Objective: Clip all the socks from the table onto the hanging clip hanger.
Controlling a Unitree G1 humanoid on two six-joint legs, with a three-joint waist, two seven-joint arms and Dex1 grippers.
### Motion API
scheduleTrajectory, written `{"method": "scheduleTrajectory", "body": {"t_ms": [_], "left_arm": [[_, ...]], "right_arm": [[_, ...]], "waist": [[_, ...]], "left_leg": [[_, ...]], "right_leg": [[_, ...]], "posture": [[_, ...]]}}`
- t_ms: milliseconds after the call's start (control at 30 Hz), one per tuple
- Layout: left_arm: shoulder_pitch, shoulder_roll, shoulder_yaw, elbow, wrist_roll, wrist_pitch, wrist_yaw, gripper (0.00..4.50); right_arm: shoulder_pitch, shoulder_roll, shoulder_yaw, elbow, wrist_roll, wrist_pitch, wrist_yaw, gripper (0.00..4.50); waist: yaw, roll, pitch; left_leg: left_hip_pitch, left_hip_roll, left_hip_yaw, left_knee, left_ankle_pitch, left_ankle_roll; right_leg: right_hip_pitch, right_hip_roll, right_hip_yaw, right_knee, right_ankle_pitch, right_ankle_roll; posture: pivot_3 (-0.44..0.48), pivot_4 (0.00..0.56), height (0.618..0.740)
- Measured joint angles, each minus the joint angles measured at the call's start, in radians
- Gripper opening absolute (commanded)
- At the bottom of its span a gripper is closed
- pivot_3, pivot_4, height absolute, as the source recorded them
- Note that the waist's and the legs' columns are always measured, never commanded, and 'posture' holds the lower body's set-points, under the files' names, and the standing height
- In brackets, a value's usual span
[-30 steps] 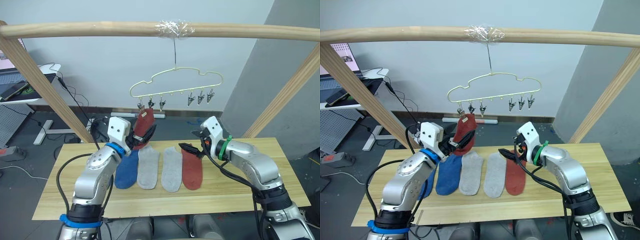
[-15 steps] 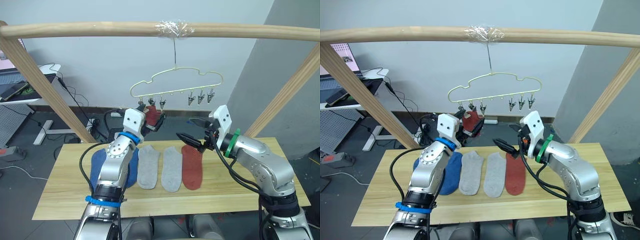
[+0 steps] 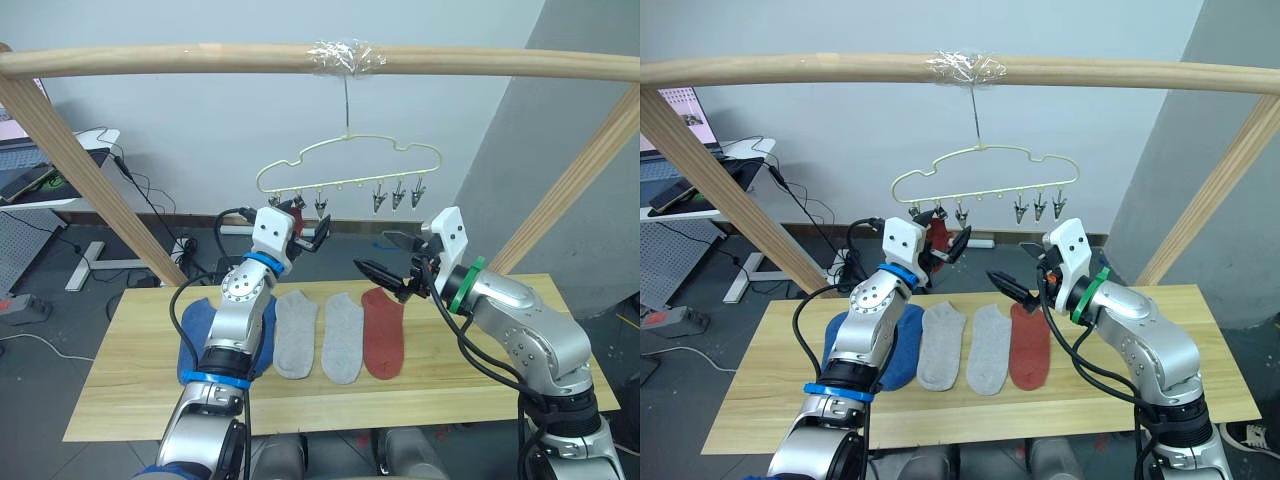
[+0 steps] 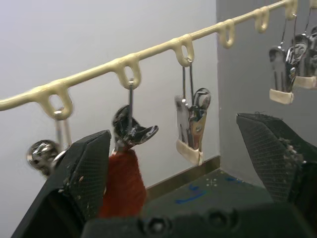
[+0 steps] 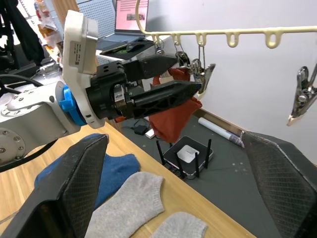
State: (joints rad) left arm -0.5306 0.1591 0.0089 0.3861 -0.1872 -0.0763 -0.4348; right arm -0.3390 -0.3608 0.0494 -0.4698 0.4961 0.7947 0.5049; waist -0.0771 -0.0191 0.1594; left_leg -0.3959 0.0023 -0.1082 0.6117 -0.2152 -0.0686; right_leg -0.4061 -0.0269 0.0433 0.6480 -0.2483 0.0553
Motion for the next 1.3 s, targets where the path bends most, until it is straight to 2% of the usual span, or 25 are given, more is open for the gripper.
{"method": "scheduleTrajectory", "body": {"t_ms": [133,300,967,1067,1200,1300], "left_arm": [[-0.012,-0.012,-0.002,0.008,-0.048,0.013,-0.081,4.50],[-0.012,-0.019,-0.001,0.004,-0.071,0.044,-0.101,4.50],[0.041,0.001,0.046,-0.036,-0.031,0.050,0.030,4.50],[0.041,0.001,0.049,-0.036,-0.029,0.044,0.041,3.92],[0.041,0.000,0.054,-0.036,-0.028,0.037,0.054,2.71],[0.041,-0.001,0.057,-0.036,-0.025,0.032,0.070,2.71]], "right_arm": [[0.000,0.001,0.000,0.000,0.000,0.000,-0.006,4.48],[0.000,0.001,-0.001,0.000,0.000,-0.001,-0.009,4.48],[-0.026,-0.021,-0.009,0.000,-0.002,-0.027,0.018,4.48],[-0.030,-0.023,-0.009,0.000,-0.002,-0.034,0.019,4.50],[-0.030,-0.023,-0.008,0.000,-0.002,-0.038,0.020,4.50],[-0.031,-0.023,-0.008,0.000,-0.001,-0.040,0.021,4.50]], "waist": [[-0.009,0.000,0.000],[-0.012,0.000,0.000],[-0.011,0.000,0.000],[-0.011,0.000,0.000],[-0.011,0.000,0.000],[-0.011,0.000,0.000]], "left_leg": [[0.000,0.000,0.000,0.000,0.000,0.000],[0.001,0.000,0.000,0.000,0.000,0.000],[0.001,0.000,0.000,0.001,0.000,0.000],[0.001,0.000,0.000,0.001,0.000,0.000],[0.001,0.000,0.000,0.001,0.000,0.000],[0.001,0.000,0.000,0.001,0.000,0.000]], "right_leg": [[0.000,0.000,0.000,0.000,0.000,0.000],[0.000,0.000,0.000,0.001,0.000,0.000],[0.000,0.001,0.000,0.002,0.000,0.000],[0.000,0.001,0.000,0.002,0.000,0.000],[0.000,0.001,0.000,0.003,0.000,0.000],[0.000,0.001,0.000,0.003,0.000,0.000]], "posture": [[-0.131,0.124,0.740],[-0.131,0.126,0.740],[-0.119,0.134,0.740],[-0.121,0.134,0.740],[-0.120,0.137,0.740],[-0.122,0.136,0.740]]}}
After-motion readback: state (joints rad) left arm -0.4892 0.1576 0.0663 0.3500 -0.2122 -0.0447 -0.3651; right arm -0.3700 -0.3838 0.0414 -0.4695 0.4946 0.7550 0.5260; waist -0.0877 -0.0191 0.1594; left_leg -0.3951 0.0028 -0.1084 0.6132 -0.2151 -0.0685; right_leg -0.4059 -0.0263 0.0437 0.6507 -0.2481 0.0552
